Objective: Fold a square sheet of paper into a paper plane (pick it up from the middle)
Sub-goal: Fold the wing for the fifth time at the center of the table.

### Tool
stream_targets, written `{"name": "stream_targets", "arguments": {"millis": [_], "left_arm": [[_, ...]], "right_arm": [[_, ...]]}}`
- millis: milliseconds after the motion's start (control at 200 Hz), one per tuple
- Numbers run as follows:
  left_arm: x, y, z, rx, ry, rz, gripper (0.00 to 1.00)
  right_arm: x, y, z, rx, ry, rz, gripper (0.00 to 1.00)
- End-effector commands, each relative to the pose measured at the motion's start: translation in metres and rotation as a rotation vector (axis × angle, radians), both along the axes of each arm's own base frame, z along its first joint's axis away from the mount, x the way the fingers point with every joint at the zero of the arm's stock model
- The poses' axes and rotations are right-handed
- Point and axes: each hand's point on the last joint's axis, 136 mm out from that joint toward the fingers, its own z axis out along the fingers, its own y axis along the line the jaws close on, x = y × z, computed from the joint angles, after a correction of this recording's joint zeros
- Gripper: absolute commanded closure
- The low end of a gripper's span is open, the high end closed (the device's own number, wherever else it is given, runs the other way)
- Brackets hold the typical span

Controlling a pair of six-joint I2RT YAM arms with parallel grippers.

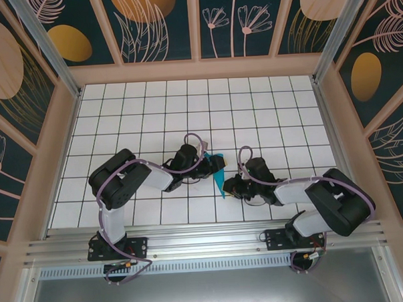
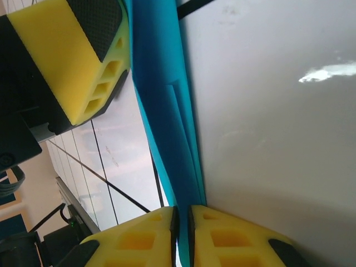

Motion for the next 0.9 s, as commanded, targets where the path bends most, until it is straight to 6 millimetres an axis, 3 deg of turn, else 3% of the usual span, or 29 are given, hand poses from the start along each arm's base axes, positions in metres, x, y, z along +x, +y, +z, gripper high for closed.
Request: {"name": "stream_targets", "arguments": {"millis": [0, 175, 410, 550, 691, 896], "left_arm": [[-0.007, 0.007, -0.028, 0.091, 0.037, -0.011, 0.39], [-0.007, 0.006, -0.028, 0.090, 0.038, -0.016, 0.39], [-0.006, 0.004, -0.028, 0.091, 0.040, -0.020, 0.39], [-0.006, 0.004, -0.028, 0.092, 0.040, -0.020, 0.39], [-0.006, 0.003, -0.030, 0.095, 0.047, -0.025, 0.39], [-0.007, 0.003, -0.032, 0.099, 0.054, -0.026, 0.39]], "right_arm": [[-0.014, -0.003, -0.004, -0.024, 0.033, 0.043, 0.84], [-0.022, -0.009, -0.018, -0.073, 0.074, 0.060, 0.92], [-0.041, -0.036, -0.058, -0.285, 0.169, 0.052, 0.95], [-0.038, -0.047, -0.062, -0.370, 0.157, 0.034, 0.94], [-0.023, -0.037, -0.039, -0.322, 0.072, 0.024, 0.91], [0.001, -0.006, 0.029, -0.092, -0.113, 0.014, 0.86]]}}
